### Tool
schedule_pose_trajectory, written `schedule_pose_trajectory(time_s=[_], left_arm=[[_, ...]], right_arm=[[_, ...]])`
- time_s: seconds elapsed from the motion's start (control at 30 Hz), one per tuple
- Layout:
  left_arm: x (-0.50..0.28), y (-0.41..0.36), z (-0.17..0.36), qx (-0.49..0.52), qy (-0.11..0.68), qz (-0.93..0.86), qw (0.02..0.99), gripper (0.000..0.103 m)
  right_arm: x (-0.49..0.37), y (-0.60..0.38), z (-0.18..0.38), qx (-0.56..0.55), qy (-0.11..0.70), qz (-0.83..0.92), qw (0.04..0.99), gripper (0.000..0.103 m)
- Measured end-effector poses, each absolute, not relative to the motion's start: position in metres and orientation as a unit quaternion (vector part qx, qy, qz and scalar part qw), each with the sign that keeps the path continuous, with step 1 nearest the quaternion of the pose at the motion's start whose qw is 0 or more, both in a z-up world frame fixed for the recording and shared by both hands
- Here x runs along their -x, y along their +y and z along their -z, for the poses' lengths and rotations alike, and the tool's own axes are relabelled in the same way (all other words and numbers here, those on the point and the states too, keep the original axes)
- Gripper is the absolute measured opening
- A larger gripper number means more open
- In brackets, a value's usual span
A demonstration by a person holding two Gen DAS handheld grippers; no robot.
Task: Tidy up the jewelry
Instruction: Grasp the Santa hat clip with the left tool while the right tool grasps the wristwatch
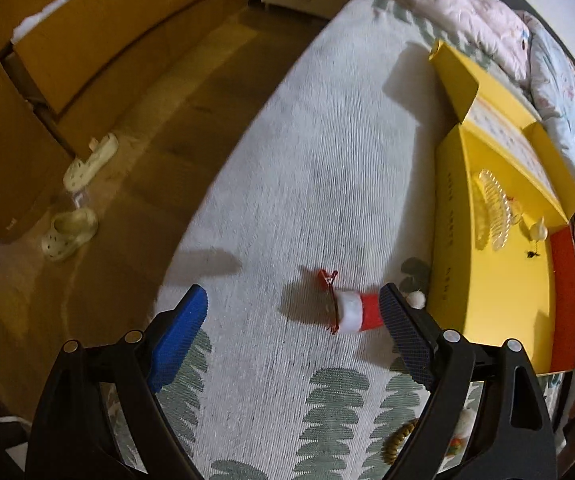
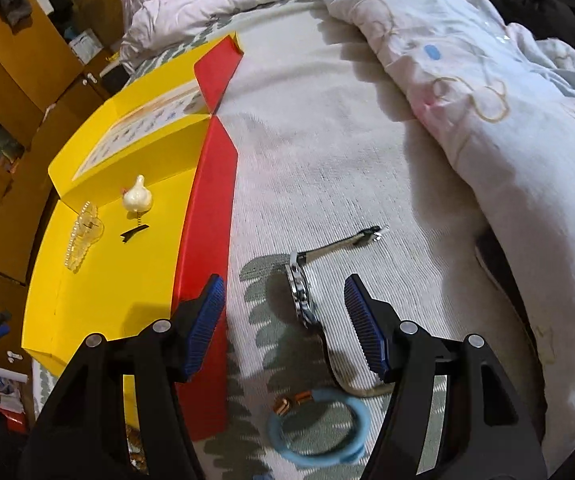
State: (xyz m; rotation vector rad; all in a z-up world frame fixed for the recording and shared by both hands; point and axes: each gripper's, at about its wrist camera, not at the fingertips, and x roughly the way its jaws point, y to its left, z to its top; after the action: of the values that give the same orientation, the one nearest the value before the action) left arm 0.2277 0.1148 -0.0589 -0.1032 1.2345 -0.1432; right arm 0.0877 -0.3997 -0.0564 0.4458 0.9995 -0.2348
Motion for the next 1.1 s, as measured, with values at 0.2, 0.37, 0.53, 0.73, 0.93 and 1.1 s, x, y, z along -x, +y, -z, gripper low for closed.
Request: schedule_pose_trajectory(time_s=[0.2,0.37,0.53,0.73,0.93,1.1], left_arm=[[-0.227,0.101,0.074,0.013,0.591,0.078,0.803,0.086],[-0.224,0.084,0.083,-0.008,0.602,0.102,0.792,0.086],[-0.223,0.073,0.085,0.003,0.608,0.121,0.785,0.086],[-0.224,0.061,0.088,-0.009,0.610,0.123,0.783,0.086],[-0.231,0.059,0.098,-0.004,0.623,0.120,0.773,0.086],[-0.233,0.065,0.103,0.012,0.630,0.123,0.767,0.086]], right_arm=[[-0.093,-0.403,0.067,-0.208,0.487,0.112,0.841,0.065],[-0.091,-0.405,0.069,-0.215,0.487,0.110,0.839,0.065],[-0.093,-0.402,0.072,-0.215,0.489,0.109,0.838,0.065],[-0.094,-0.401,0.076,-0.216,0.493,0.109,0.836,0.065],[-0.096,-0.402,0.080,-0.221,0.494,0.105,0.834,0.065],[-0.097,-0.406,0.085,-0.228,0.495,0.108,0.832,0.065]])
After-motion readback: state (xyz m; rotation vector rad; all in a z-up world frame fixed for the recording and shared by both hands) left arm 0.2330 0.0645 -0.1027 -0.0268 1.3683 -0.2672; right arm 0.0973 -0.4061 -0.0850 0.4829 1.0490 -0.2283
